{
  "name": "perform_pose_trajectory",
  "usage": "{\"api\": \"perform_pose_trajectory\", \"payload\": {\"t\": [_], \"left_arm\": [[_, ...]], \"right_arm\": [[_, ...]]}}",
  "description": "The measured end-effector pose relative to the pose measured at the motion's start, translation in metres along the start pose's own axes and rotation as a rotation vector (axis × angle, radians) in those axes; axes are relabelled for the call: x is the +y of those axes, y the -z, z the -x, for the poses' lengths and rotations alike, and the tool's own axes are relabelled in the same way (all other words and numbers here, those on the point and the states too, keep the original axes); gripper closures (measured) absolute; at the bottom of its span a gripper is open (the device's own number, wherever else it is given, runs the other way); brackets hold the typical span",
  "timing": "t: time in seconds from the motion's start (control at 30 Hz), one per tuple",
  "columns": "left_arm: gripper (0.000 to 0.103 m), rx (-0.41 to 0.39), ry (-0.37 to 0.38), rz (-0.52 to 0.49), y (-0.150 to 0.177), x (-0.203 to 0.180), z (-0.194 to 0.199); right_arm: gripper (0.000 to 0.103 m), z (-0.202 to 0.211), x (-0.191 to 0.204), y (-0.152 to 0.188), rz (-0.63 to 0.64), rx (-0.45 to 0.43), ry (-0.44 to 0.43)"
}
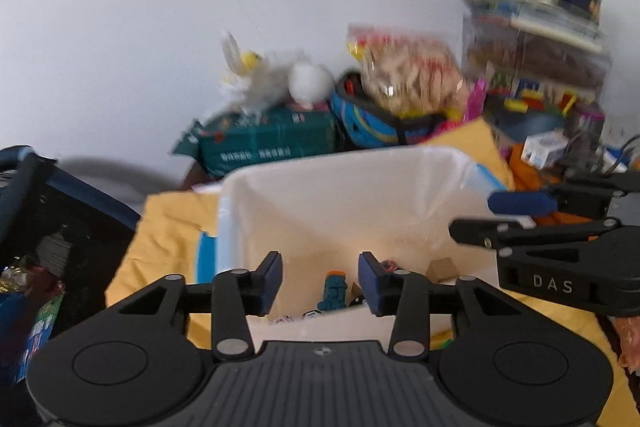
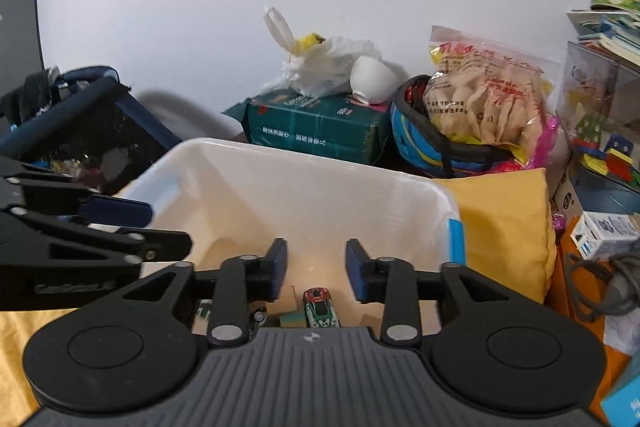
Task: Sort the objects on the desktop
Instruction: 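Move both grippers back over the brick pile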
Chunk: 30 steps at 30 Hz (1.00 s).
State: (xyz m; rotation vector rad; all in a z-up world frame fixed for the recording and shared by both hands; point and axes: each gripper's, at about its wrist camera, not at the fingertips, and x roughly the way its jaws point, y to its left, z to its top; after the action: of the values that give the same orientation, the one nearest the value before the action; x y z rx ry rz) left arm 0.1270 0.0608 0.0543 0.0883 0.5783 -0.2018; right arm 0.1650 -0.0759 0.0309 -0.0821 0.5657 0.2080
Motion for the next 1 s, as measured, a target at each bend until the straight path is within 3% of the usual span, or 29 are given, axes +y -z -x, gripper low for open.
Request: {"api": "perform_pose_trajectory", "payload": {"t": [0.07, 0.13, 0.3, 0.4, 0.53, 0.7, 0.87, 1.0], "left_arm": [[0.041, -0.028, 0.018, 0.041, 0.015, 0.000, 0.020], [0.041, -0.040, 0.030, 0.062, 0.033, -0.001, 0.036], [0.041, 0.093, 0.047, 0.057, 0.088, -0.007, 0.052], [0.041, 0.168, 0.067, 0.067, 0.121, -0.007, 0.057], [0.041, 0.134, 0.089, 0.086, 0.154, -0.013, 0.077], [0.041, 0.161, 0.135, -0.057, 0.173, -0.040, 0.078], [0.041, 0.256, 0.173, -0.081, 0.183, -0.048, 0.072], [0.039, 0.297, 0.151, -0.042, 0.190, -0.038, 0.071]], "right_arm": [[0.056, 0.014, 0.003, 0.005, 0.023, -0.012, -0.010], [0.049, 0.030, 0.005, 0.016, 0.038, -0.014, -0.034], [0.048, 0.058, 0.006, 0.058, 0.052, 0.017, -0.048], [0.048, 0.061, 0.002, 0.087, 0.012, 0.093, -0.054], [0.048, 0.064, 0.001, 0.119, -0.058, 0.182, -0.076], [0.048, 0.069, 0.014, 0.147, -0.066, 0.262, -0.107], [0.047, 0.075, 0.034, 0.168, -0.013, 0.314, -0.149], [0.045, 0.078, 0.042, 0.173, 0.015, 0.323, -0.162]]}}
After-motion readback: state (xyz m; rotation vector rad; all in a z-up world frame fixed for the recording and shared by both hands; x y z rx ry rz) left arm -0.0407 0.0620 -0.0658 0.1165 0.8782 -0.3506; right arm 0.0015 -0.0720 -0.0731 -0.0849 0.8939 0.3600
